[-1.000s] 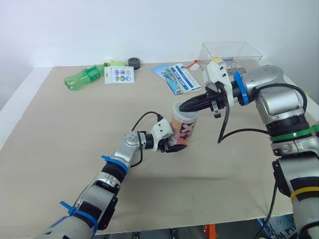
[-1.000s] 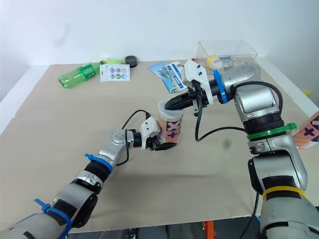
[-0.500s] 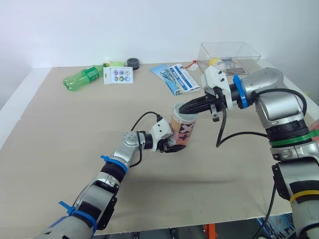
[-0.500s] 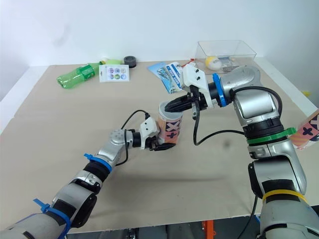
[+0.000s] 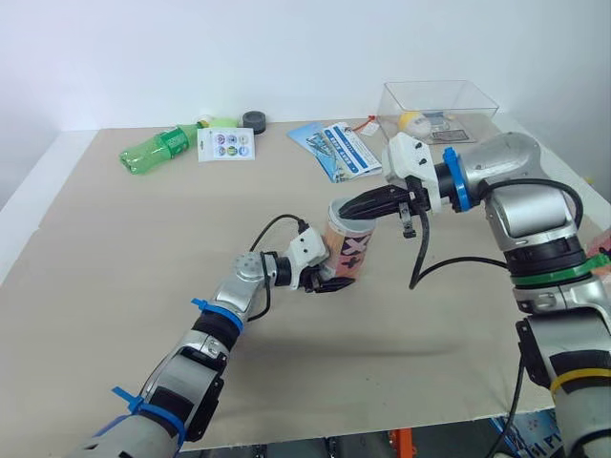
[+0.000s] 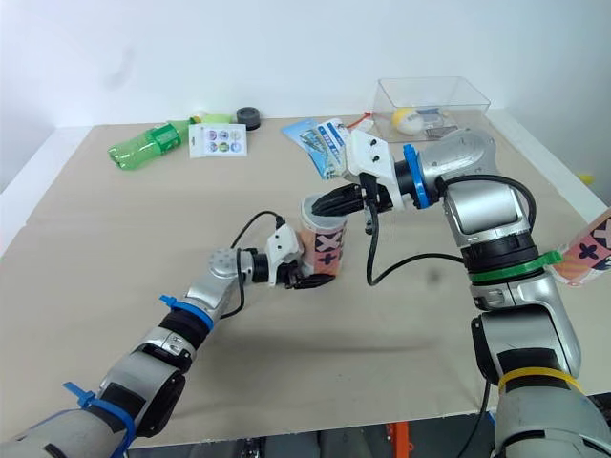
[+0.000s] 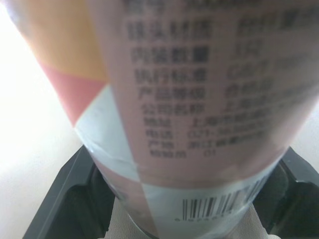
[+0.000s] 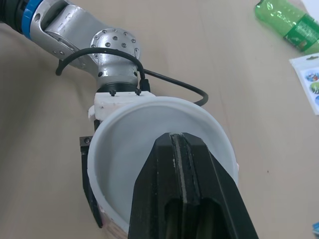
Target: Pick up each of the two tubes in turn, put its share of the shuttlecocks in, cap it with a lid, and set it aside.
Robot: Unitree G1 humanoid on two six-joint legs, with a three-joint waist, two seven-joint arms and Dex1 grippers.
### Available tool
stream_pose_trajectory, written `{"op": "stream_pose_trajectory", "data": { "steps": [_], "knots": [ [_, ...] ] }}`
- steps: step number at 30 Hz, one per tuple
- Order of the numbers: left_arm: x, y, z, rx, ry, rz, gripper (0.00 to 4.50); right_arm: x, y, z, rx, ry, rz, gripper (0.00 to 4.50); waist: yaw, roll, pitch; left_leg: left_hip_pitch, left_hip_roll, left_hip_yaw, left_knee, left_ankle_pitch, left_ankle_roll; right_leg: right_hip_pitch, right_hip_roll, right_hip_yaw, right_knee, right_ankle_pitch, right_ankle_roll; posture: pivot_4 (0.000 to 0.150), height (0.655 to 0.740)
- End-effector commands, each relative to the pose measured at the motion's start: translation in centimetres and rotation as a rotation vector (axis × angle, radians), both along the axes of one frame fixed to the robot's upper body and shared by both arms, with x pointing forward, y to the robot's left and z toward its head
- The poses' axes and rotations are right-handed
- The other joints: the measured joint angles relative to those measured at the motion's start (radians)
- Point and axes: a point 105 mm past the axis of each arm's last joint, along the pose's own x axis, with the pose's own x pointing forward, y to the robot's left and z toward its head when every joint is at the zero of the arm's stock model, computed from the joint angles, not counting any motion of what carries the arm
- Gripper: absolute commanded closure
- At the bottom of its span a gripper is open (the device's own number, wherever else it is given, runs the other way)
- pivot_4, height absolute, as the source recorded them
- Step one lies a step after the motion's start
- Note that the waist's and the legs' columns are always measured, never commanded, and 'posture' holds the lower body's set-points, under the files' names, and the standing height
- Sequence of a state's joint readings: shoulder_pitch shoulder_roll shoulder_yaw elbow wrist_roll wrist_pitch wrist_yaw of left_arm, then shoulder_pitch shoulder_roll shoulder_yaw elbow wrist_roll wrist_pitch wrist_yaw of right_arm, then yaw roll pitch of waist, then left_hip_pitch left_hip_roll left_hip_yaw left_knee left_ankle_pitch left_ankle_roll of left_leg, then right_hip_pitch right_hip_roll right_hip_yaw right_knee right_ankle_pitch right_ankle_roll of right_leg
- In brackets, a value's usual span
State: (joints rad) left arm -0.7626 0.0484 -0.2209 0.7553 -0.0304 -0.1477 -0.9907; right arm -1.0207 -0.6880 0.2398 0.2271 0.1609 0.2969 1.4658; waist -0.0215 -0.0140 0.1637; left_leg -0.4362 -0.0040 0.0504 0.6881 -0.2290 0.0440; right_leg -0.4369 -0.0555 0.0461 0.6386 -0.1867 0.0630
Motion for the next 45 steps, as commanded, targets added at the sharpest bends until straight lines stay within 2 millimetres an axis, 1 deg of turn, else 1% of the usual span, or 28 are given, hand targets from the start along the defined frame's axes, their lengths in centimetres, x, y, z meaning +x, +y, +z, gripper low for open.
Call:
{"op": "stream_pose_trajectory", "data": {
  "steps": [1,4,6,9,12,17,19,23,26,28,30,32,34,38,41,42,43,44,45],
  "knots": [
    [-0.6,-1.1,0.5,-0.012,-0.007,-0.041,1.45,-0.5,1.5,-3.1,-0.1,0.075,0.046,4.47,0.0,0.0,0.0,0.0,0.0,0.0,0.0,0.0,0.0,0.0,0.0,0.0,0.0,0.0,0.0,0.15,0.74],
    [-0.6,-1.3,0.5,-0.011,-0.006,-0.044,1.45,-0.5,1.5,-3.7,-0.169,0.059,0.056,4.47,-0.001,0.0,0.0,0.001,0.0,0.0,0.0,0.0,0.0,0.0,0.0,0.0,0.0,0.0,0.0,0.15,0.74],
    [-0.7,-1.4,0.4,-0.01,-0.006,-0.046,1.45,-0.6,1.9,-3.8,-0.189,0.028,0.086,4.47,-0.001,0.0,-0.001,0.002,0.0,0.0,0.0,0.0,0.0,0.001,0.001,0.0,0.0,0.0,-0.001,0.15,0.74],
    [-0.7,-1.5,0.4,-0.011,-0.006,-0.047,1.45,-1.9,3.3,-3.2,-0.166,0.008,0.199,4.47,-0.001,-0.001,-0.001,0.005,0.001,0.0,-0.001,0.0,0.0,0.004,0.002,0.0,0.0,-0.001,-0.002,0.15,0.74],
    [-0.7,-1.6,0.4,-0.012,-0.007,-0.047,1.45,-2.4,3.5,-3.3,-0.171,0.032,0.238,4.47,-0.001,-0.001,-0.001,0.005,0.001,0.0,-0.001,0.0,0.0,0.004,0.002,0.0,0.0,-0.001,-0.002,0.15,0.74],
    [-0.8,-1.8,0.4,-0.014,-0.008,-0.049,1.45,-1.4,3.0,-4.6,-0.23,0.052,0.187,4.47,-0.001,-0.002,-0.001,0.005,0.001,0.0,-0.001,0.0,0.0,0.004,0.002,0.0,0.0,-0.001,-0.002,0.15,0.74],
    [-0.8,-1.8,0.4,-0.014,-0.009,-0.051,1.45,-1.3,2.9,-5.1,-0.261,0.046,0.197,4.47,-0.001,-0.002,-0.002,0.006,0.001,0.0,-0.001,0.0,0.0,0.005,0.002,0.0,0.0,-0.001,-0.002,0.15,0.74],
    [-0.8,-1.8,0.4,-0.015,-0.009,-0.05,1.45,-1.5,3.7,-5.2,-0.23,0.088,0.211,4.47,-0.001,-0.003,-0.003,0.013,0.002,0.0,-0.002,0.0,0.0,0.012,0.002,0.0,0.0,-0.003,-0.004,0.15,0.74],
    [-0.8,-1.7,0.4,-0.017,-0.01,-0.047,1.45,-1.3,3.5,-5.4,-0.219,0.106,0.195,4.47,-0.001,-0.004,-0.003,0.013,0.002,0.0,-0.002,0.0,0.0,0.013,0.002,0.0,0.0,-0.004,-0.004,0.15,0.74],
    [-0.7,-1.6,0.4,-0.018,-0.014,-0.044,1.45,-1.4,3.4,-4.7,-0.166,0.134,0.188,4.47,-0.001,-0.004,-0.004,0.013,0.003,0.0,-0.003,0.0,0.0,0.013,0.002,0.0,0.0,-0.004,-0.005,0.15,0.74],
    [-0.7,-1.4,0.3,-0.018,-0.016,-0.041,1.45,-1.5,3.2,-3.3,-0.085,0.166,0.186,4.47,-0.001,-0.004,-0.004,0.013,0.003,0.0,-0.003,0.0,0.0,0.013,0.002,-0.001,0.0,-0.004,-0.005,0.15,0.74],
    [-0.7,-1.2,0.2,-0.019,-0.014,-0.037,1.45,-1.9,2.9,-1.4,0.022,0.204,0.192,4.47,-0.001,-0.005,-0.004,0.013,0.003,0.0,-0.003,0.0,0.0,0.012,0.002,-0.001,0.0,-0.004,-0.005,0.15,0.74],
    [-0.7,-1.1,0.0,-0.016,-0.014,-0.035,1.45,-2.3,2.2,0.4,0.106,0.221,0.202,4.47,0.0,-0.005,-0.004,0.012,0.003,-0.001,-0.003,-0.001,-0.001,0.012,0.002,-0.001,0.0,-0.004,-0.006,0.15,0.74],
    [-0.8,-0.8,-0.1,-0.013,-0.011,-0.035,1.45,-2.2,-0.2,2.4,0.186,0.197,0.166,4.47,0.001,-0.005,-0.003,0.006,0.001,-0.001,-0.004,-0.001,-0.001,0.004,-0.001,-0.001,0.0,-0.004,-0.005,0.15,0.74],
    [-0.7,-0.6,-0.1,-0.01,-0.01,-0.035,1.45,-1.6,-2.0,4.2,0.284,0.166,0.116,3.56,0.003,-0.005,-0.003,0.002,0.0,0.0,-0.004,-0.001,-0.001,0.001,-0.003,-0.001,-0.001,-0.003,-0.004,0.15,0.74],
    [-0.7,-0.6,-0.1,-0.01,-0.01,-0.034,1.45,-1.3,-2.8,4.9,0.334,0.15,0.091,3.15,0.004,-0.005,-0.003,0.001,0.0,0.0,-0.004,-0.001,-0.001,0.0,-0.003,-0.001,-0.002,-0.003,-0.003,0.15,0.74],
    [-0.6,-0.5,0.0,-0.01,-0.012,-0.033,1.45,-1.2,-3.4,5.3,0.373,0.141,0.069,2.55,0.004,-0.005,-0.003,0.0,0.0,-0.001,-0.004,-0.001,-0.001,0.0,-0.003,-0.001,-0.003,-0.002,-0.003,0.15,0.74],
    [-0.6,-0.5,0.0,-0.011,-0.014,-0.032,1.45,-0.9,-4.3,5.9,0.437,0.119,0.032,2.16,0.004,-0.005,-0.003,0.0,0.0,-0.001,-0.004,-0.001,-0.001,0.0,-0.003,-0.001,-0.004,-0.002,-0.002,0.15,0.74],
    [-0.5,-0.4,0.1,-0.014,-0.017,-0.03,1.45,-0.7,-5.4,6.3,0.515,0.112,-0.012,1.61,0.004,-0.005,-0.003,0.0,0.0,-0.001,-0.004,-0.001,-0.001,0.0,-0.004,-0.001,-0.004,-0.002,-0.002,0.15,0.74]
  ]
}}
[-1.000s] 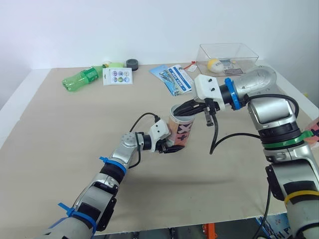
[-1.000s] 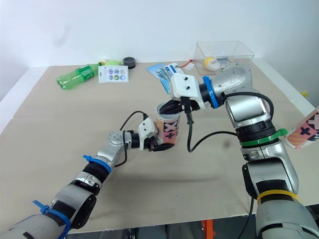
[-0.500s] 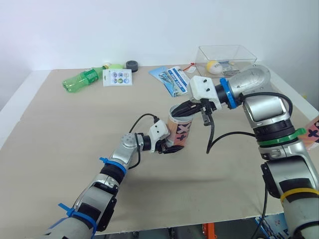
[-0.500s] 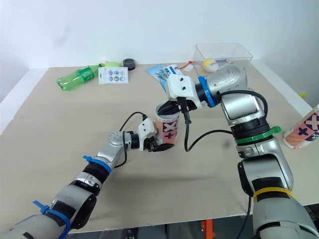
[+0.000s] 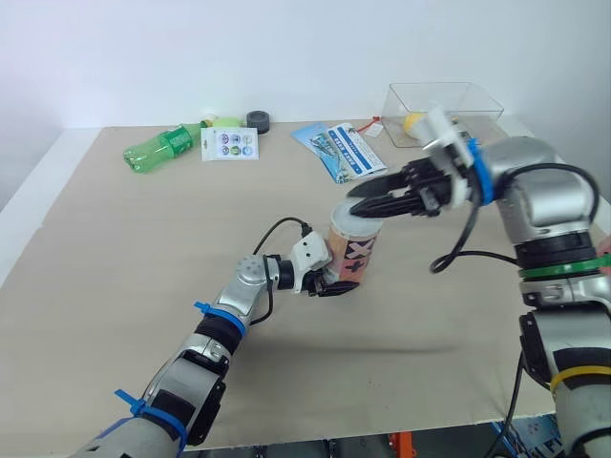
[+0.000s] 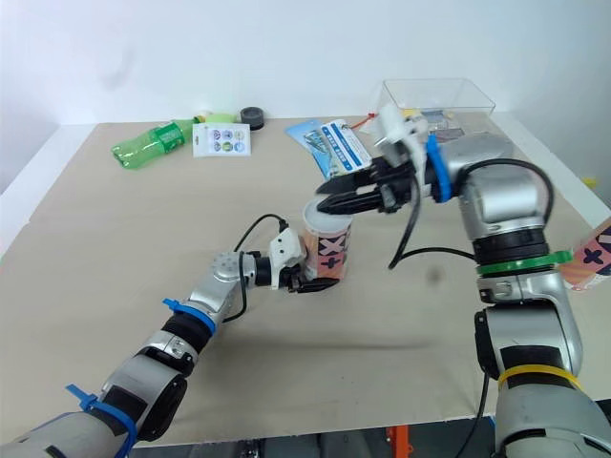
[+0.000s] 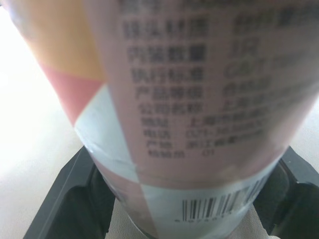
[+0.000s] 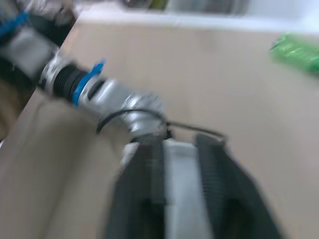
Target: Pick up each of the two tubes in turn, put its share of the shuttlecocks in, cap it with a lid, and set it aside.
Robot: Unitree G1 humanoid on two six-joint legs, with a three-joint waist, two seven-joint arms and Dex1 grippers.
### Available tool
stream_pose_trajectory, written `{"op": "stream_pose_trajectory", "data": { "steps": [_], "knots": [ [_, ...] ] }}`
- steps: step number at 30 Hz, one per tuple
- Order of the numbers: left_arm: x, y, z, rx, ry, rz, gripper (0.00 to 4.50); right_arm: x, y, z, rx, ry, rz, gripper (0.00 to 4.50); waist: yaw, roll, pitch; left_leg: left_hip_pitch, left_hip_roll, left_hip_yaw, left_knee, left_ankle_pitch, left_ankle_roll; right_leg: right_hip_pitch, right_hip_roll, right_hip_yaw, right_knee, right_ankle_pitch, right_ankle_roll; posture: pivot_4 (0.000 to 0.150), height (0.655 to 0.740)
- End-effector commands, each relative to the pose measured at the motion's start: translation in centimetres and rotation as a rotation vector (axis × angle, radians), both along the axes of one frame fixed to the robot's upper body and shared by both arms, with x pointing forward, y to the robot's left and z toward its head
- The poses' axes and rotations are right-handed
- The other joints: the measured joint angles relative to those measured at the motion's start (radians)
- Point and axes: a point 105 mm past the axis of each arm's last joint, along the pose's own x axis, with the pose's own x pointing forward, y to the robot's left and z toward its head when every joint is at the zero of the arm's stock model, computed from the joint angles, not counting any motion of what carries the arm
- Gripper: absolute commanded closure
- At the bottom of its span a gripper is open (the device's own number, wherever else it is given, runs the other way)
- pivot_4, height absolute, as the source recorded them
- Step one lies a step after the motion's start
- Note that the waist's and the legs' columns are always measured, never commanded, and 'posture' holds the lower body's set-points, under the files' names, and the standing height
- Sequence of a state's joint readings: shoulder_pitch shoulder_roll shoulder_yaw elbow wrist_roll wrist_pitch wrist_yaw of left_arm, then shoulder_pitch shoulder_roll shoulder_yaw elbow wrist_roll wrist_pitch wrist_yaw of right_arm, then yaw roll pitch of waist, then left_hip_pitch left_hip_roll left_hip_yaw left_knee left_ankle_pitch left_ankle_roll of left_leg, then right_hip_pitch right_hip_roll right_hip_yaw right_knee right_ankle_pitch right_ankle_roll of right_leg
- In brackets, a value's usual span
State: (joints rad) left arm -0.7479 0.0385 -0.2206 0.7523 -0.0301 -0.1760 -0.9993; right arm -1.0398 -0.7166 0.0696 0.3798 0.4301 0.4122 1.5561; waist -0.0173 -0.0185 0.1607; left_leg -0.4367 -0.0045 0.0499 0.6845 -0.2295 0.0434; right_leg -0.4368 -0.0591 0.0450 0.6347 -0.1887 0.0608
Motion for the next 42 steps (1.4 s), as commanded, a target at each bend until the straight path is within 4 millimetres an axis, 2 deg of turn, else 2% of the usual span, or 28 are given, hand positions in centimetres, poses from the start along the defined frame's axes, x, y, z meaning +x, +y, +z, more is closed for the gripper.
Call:
{"op": "stream_pose_trajectory", "data": {
  "steps": [1,3,4,5,6,8,10,12,15,20,26,29,34,39,42],
  "knots": [
    [0.0,-0.1,0.3,-0.002,-0.009,-0.009,1.45,0.0,-3.2,2.9,0.216,-0.058,-0.115,1.16,0.001,0.0,0.0,0.0,0.0,0.0,0.0,0.0,0.0,0.0,-0.001,0.0,-0.001,0.0,0.0,0.15,0.74],
    [0.0,0.0,0.5,-0.008,-0.012,-0.006,1.45,0.1,-4.8,1.1,0.249,-0.039,-0.194,0.19,0.002,-0.001,0.0,-0.001,0.0,-0.001,-0.001,0.0,0.0,0.0,-0.004,-0.001,-0.002,0.0,0.0,0.15,0.74],
    [0.0,0.1,0.5,-0.012,-0.01,-0.007,1.45,0.0,-5.4,-0.7,0.238,-0.03,-0.233,0.05,0.004,-0.002,-0.001,-0.001,0.0,-0.002,-0.001,0.0,0.0,0.001,-0.004,-0.002,-0.003,0.0,0.0,0.15,0.74],
    [-0.2,0.2,0.6,-0.02,-0.014,-0.01,1.45,-0.1,-5.9,-2.8,0.235,-0.036,-0.286,0.05,0.005,-0.002,-0.001,-0.001,0.0,-0.002,-0.002,0.0,0.0,0.001,-0.004,-0.002,-0.003,0.0,0.0,0.15,0.74],
    [-0.3,0.2,0.7,-0.025,-0.017,-0.013,0.6,-0.2,-6.2,-4.1,0.234,-0.042,-0.322,0.0,0.006,-0.002,-0.001,-0.001,0.0,-0.003,-0.003,0.0,0.0,0.001,-0.004,-0.002,-0.003,0.0,0.0,0.15,0.74],
    [-0.6,0.4,0.9,-0.045,-0.026,-0.021,0.06,-0.7,-6.6,-7.1,0.23,-0.033,-0.387,0.0,0.006,-0.002,-0.001,-0.001,0.0,-0.002,-0.006,0.0,0.0,0.0,-0.003,-0.001,-0.003,0.0,0.0,0.15,0.74],
    [-0.8,0.7,1.3,-0.065,-0.05,-0.025,0.06,-1.1,-6.6,-10.1,0.204,-0.029,-0.431,0.0,0.001,0.004,0.0,-0.001,0.0,0.001,-0.007,0.0,0.0,-0.003,-0.002,0.002,-0.002,0.0,0.0,0.15,0.74],
    [-1.0,1.0,1.7,-0.08,-0.07,-0.033,0.06,-1.5,-6.2,-12.0,0.182,-0.019,-0.439,0.0,-0.005,0.006,0.001,-0.001,0.0,0.003,-0.007,0.0,0.0,-0.004,0.002,0.004,0.0,0.0,0.0,0.15,0.74],
    [-1.2,1.8,2.7,-0.109,-0.106,-0.048,0.06,-2.1,-4.4,-14.0,0.177,-0.002,-0.403,0.0,-0.005,0.004,0.002,0.001,0.0,0.003,-0.006,0.003,0.001,-0.002,0.004,0.004,-0.001,0.001,0.001,0.15,0.74],
    [-0.8,3.8,3.7,-0.09,-0.165,-0.039,0.06,-2.1,-2.1,-15.5,0.174,0.031,-0.352,0.0,-0.005,0.002,0.003,0.005,0.001,0.002,-0.006,0.008,0.001,0.001,0.007,0.005,-0.002,0.003,0.002,0.15,0.74],
    [-0.7,6.1,3.8,-0.056,-0.198,-0.013,0.06,-2.3,-1.1,-16.9,0.146,0.047,-0.3,0.0,-0.005,0.002,0.003,0.005,0.001,0.002,-0.007,0.01,0.001,0.002,0.007,0.005,-0.002,0.005,-0.002,0.15,0.74],
    [-1.5,7.9,4.2,-0.075,-0.205,-0.002,0.06,-2.3,-0.4,-17.1,0.144,0.057,-0.272,0.0,-0.008,0.002,0.003,0.005,0.002,0.002,-0.007,0.01,0.001,0.002,0.007,0.005,-0.003,0.006,0.0,0.15,0.74],
    [-3.2,9.3,5.4,-0.126,-0.199,-0.004,0.06,-1.5,0.3,-16.9,0.145,0.036,-0.255,0.0,-0.006,0.002,0.003,0.005,0.003,0.002,-0.008,0.01,0.0,0.001,0.007,0.004,-0.002,0.006,-0.002,0.15,0.74],
    [-4.5,10.3,6.5,-0.184,-0.107,-0.001,0.06,-1.0,0.9,-16.6,0.139,0.03,-0.226,0.0,-0.006,0.002,0.003,0.006,0.003,0.002,-0.008,0.011,-0.002,0.002,0.007,0.004,-0.002,0.005,-0.005,0.15,0.74],
    [-5.1,10.5,6.1,-0.153,-0.057,-0.012,0.06,-0.8,1.3,-16.6,0.135,0.039,-0.208,0.0,-0.006,0.002,0.003,0.007,0.004,0.002,-0.008,0.012,-0.002,0.003,0.008,0.004,-0.002,0.005,-0.006,0.15,0.74]
  ]
}}
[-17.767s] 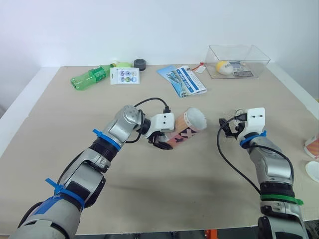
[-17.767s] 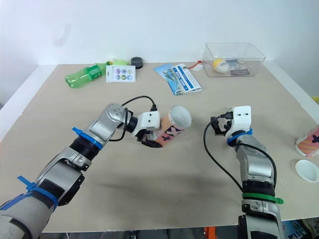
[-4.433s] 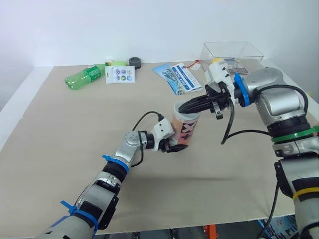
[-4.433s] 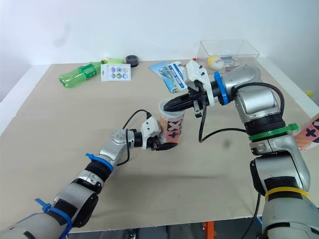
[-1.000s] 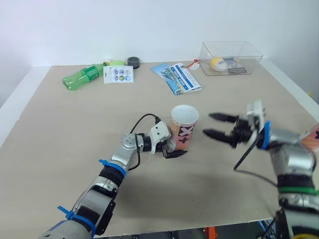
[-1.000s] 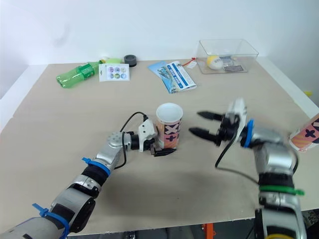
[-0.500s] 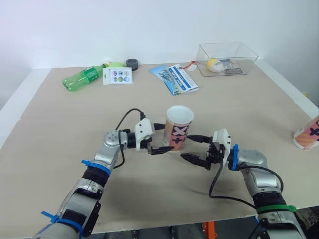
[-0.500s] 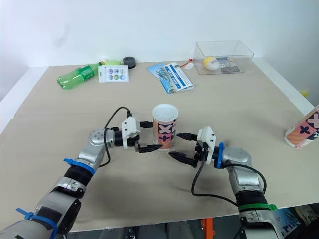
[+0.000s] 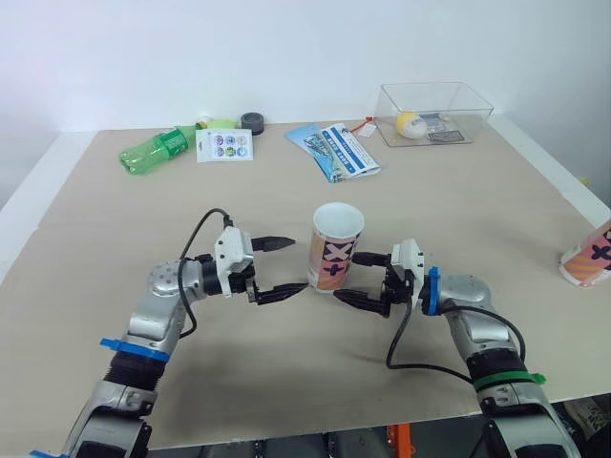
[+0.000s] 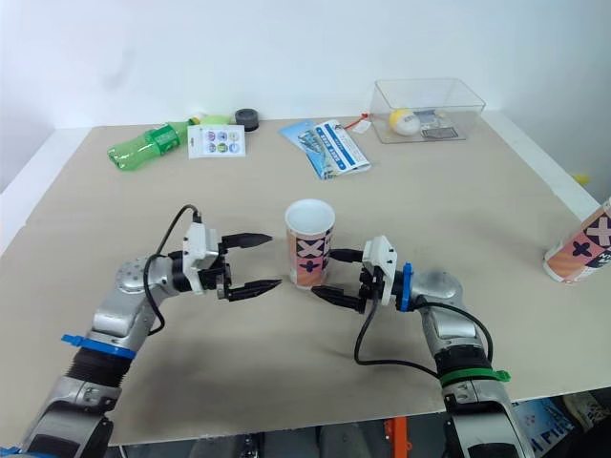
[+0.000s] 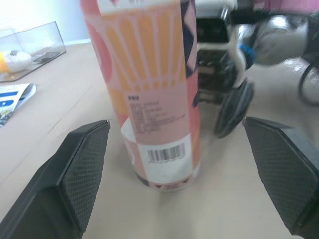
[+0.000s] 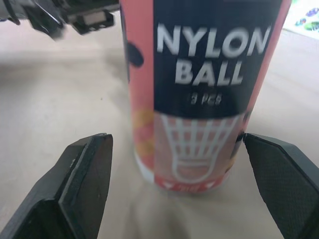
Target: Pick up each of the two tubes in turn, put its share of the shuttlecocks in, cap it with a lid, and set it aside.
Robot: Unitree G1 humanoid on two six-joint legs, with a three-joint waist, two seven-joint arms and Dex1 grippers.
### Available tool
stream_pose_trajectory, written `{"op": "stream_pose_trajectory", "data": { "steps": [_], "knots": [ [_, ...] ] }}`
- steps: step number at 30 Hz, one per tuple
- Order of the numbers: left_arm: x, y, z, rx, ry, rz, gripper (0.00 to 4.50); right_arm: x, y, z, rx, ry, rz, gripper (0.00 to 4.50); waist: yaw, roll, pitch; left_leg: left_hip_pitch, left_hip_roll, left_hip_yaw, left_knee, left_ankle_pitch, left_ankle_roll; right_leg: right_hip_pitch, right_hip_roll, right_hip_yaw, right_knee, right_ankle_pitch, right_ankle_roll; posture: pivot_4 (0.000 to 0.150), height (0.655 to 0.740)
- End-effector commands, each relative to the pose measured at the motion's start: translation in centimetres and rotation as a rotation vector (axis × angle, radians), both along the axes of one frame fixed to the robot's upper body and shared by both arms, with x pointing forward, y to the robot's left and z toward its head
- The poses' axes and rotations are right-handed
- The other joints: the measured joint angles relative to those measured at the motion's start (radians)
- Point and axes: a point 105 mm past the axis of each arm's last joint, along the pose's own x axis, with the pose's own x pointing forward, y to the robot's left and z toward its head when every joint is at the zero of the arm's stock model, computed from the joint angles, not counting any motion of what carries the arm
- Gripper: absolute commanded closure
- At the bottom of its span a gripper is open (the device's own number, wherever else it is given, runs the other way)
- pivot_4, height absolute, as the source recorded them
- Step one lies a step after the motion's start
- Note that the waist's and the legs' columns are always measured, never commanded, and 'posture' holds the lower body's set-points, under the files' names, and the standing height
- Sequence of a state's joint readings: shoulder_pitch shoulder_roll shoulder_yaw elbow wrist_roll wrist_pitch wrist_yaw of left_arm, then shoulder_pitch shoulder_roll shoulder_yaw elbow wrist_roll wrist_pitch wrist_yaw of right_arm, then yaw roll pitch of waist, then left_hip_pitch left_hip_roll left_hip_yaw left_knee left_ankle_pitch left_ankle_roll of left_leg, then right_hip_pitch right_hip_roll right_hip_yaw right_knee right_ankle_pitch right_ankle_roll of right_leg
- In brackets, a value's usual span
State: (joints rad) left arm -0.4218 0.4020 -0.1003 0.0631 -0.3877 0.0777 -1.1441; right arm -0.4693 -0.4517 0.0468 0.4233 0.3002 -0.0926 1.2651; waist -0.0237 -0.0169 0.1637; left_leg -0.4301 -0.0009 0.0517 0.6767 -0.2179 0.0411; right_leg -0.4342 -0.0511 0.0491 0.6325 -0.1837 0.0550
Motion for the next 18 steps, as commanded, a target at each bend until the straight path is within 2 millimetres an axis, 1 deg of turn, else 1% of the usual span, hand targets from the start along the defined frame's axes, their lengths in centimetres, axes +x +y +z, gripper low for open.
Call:
{"op": "stream_pose_trajectory", "data": {
  "steps": [1,6,18],
  "knots": [
    [-0.7,0.3,0.8,0.0,0.014,-0.012,0.06,0.1,1.0,0.8,0.004,-0.028,0.048,0.0,0.0,0.0,0.0,0.0,0.0,0.0,0.0,0.0,0.0,0.0,0.0,0.0,0.0,0.0,0.0,0.15,0.74],
    [-0.8,0.4,0.3,0.026,0.03,-0.005,0.06,0.3,2.0,1.0,0.007,-0.025,0.075,0.0,0.0,0.0,0.0,0.0,0.001,0.0,0.0,0.0,-0.001,0.0,0.002,0.0,0.0,0.0,-0.001,0.15,0.74],
    [-0.6,0.6,-0.5,0.039,0.03,0.037,0.06,1.0,3.3,1.0,-0.007,-0.026,0.105,0.0,0.0,0.0,0.0,0.001,0.002,0.0,-0.001,0.001,-0.002,-0.001,0.002,0.0,0.0,0.0,-0.002,0.15,0.74]
  ]
}}
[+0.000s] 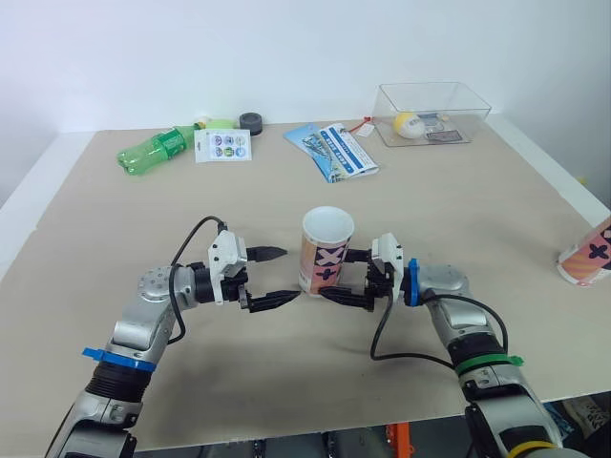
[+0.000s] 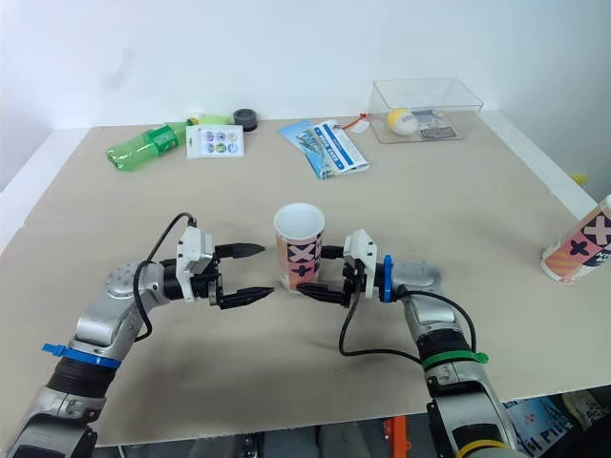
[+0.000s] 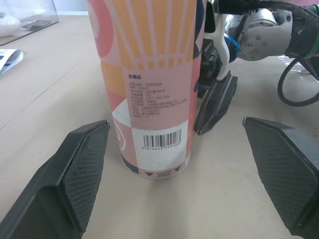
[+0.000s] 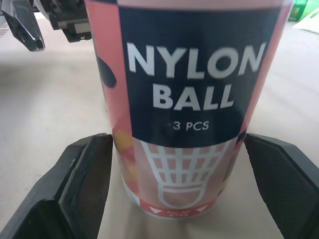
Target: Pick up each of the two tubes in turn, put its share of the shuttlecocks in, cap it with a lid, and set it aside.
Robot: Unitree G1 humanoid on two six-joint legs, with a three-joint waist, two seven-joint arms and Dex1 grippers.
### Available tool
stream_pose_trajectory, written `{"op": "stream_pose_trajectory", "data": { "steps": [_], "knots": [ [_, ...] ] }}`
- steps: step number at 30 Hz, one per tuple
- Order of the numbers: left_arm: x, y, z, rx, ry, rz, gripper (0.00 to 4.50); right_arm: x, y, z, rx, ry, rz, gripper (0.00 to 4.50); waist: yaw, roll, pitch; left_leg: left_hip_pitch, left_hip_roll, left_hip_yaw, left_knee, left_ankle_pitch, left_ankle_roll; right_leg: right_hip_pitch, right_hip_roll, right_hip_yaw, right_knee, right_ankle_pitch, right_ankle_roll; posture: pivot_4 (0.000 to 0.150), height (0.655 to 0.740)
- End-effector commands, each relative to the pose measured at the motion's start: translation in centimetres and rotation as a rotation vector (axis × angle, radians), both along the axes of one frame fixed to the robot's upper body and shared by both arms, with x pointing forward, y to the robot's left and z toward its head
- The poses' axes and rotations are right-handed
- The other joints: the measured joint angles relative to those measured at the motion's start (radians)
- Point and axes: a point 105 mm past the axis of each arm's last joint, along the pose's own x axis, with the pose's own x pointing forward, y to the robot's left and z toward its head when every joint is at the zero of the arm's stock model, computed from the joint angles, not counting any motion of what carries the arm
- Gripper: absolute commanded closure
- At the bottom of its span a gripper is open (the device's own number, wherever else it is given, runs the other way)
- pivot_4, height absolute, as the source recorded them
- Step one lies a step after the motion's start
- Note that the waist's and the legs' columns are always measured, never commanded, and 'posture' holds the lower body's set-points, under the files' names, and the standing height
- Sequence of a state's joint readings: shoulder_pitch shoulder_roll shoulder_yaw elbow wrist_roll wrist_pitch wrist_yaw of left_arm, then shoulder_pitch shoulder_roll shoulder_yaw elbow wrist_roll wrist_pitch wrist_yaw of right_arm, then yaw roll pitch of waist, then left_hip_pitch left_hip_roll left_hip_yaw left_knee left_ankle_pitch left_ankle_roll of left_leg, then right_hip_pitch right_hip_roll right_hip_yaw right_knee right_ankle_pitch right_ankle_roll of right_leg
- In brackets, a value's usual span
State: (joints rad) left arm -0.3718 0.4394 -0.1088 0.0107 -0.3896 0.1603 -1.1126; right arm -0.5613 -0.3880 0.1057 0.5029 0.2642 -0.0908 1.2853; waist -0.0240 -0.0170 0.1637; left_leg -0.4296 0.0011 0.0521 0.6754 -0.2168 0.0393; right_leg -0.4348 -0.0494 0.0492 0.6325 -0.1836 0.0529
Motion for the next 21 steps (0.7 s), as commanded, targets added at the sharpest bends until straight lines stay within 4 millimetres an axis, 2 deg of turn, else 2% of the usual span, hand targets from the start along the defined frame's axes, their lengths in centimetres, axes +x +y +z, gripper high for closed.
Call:
{"op": "stream_pose_trajectory", "data": {
  "steps": [1,14,21],
  "knots": [
    [-0.2,-0.1,0.7,-0.001,-0.05,0.003,0.06,0.2,0.7,0.9,0.007,-0.041,0.029,0.0,0.0,0.0,0.0,0.0,0.0,0.0,0.0,0.0,0.0,0.0,0.0,0.0,0.0,0.0,0.0,0.15,0.74],
    [-0.6,0.7,0.6,-0.001,-0.074,0.033,0.06,0.4,3.7,0.9,0.032,-0.04,0.099,0.0,-0.001,0.0,0.0,0.001,0.002,0.0,-0.002,0.0,-0.001,0.0,0.002,0.0,0.0,0.0,-0.003,0.15,0.74],
    [-0.7,1.2,0.5,0.001,-0.104,0.06,0.06,0.6,4.3,0.9,0.05,-0.04,0.106,0.0,-0.001,0.0,0.0,0.001,0.006,0.0,-0.002,0.001,-0.002,-0.001,0.006,0.0,0.0,0.002,-0.006,0.15,0.74]
  ]
}}
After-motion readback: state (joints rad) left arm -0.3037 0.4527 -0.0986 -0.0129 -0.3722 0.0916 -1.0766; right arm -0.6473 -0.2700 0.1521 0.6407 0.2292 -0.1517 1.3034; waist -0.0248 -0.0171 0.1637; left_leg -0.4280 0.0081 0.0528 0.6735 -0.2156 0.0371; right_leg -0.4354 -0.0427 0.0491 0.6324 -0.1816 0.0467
